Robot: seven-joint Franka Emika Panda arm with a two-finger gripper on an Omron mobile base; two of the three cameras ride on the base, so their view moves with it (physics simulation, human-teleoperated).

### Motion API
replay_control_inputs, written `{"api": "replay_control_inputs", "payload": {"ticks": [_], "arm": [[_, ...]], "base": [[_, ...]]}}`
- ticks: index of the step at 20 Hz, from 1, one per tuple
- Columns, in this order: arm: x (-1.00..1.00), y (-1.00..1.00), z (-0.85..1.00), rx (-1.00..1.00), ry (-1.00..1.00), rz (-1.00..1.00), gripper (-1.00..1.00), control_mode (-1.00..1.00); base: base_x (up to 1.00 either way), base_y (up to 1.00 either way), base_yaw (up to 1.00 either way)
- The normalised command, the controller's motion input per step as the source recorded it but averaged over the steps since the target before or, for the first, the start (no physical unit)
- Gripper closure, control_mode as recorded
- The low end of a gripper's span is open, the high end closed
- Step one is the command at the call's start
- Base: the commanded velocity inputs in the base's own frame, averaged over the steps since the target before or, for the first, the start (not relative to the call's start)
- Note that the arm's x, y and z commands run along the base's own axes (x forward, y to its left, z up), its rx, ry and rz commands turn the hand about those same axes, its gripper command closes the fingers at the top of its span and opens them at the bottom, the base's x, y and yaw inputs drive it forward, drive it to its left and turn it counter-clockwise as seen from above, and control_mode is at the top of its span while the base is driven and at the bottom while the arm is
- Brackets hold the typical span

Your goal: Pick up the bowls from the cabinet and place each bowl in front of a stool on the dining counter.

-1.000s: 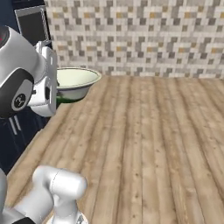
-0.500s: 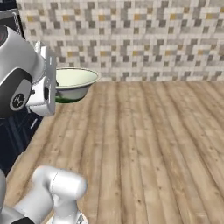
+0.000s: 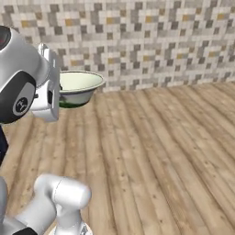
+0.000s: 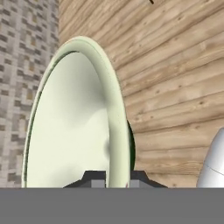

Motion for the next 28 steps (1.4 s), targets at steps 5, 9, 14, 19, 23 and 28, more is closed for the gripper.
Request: {"api": "replay_control_inputs", "payload": {"ticks": [5,9,14,19,23,28], "arm": [[0.00,0.00,0.00,0.00,0.00,0.00,1.00,1.00],[0.00,0.00,0.00,0.00,0.00,0.00,1.00,1.00],[0.00,0.00,0.00,0.00,0.00,0.00,1.00,1.00],[0.00,0.00,0.00,0.00,0.00,0.00,1.00,1.00],[0.00,0.00,0.00,0.00,0.00,0.00,1.00,1.00],[0.00,0.00,0.00,0.00,0.00,0.00,1.00,1.00]], "base": [[1.00,0.28,-0.44],[1.00,0.34,-0.49],[1.00,0.47,-0.49],[1.00,0.50,-0.49],[1.00,0.51,-0.49],[1.00,0.56,-0.49]]}}
